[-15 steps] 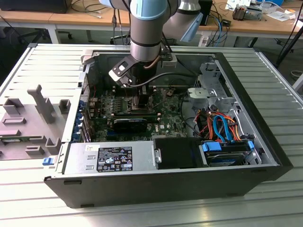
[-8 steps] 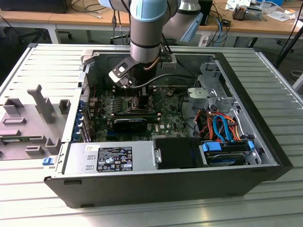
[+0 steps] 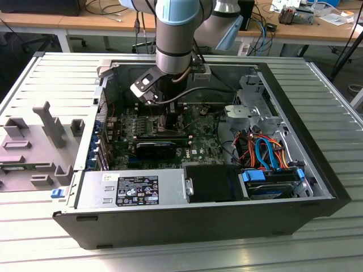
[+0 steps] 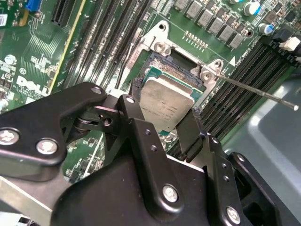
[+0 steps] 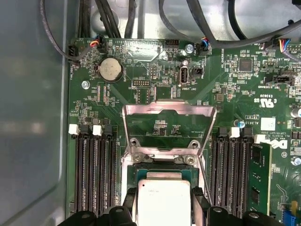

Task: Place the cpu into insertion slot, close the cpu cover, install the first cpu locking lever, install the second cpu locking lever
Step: 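Place the cpu into insertion slot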

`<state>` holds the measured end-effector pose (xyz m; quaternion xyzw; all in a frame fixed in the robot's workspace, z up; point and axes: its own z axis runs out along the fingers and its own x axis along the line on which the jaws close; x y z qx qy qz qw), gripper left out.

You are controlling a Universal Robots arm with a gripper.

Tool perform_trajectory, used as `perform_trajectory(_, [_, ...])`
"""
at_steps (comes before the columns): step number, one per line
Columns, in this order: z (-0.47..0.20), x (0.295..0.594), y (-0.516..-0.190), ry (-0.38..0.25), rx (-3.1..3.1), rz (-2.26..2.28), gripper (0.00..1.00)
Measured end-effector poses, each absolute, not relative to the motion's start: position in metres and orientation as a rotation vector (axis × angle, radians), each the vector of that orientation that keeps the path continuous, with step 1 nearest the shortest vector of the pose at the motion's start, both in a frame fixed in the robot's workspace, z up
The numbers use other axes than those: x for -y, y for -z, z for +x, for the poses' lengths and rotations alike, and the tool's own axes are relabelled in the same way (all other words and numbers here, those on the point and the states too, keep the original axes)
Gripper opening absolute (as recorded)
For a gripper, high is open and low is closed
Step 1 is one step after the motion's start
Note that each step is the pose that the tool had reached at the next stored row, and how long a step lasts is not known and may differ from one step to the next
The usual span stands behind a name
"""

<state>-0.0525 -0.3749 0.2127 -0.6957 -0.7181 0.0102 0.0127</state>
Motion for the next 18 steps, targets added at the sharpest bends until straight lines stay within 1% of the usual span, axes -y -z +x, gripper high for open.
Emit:
perform_trajectory(10, [-0.053,0.375,-0.201,-0.032,2.232,-2.174,0.55])
perform_trajectory(18, [-0.053,0.375,-0.200,-0.032,2.232,-2.174,0.55])
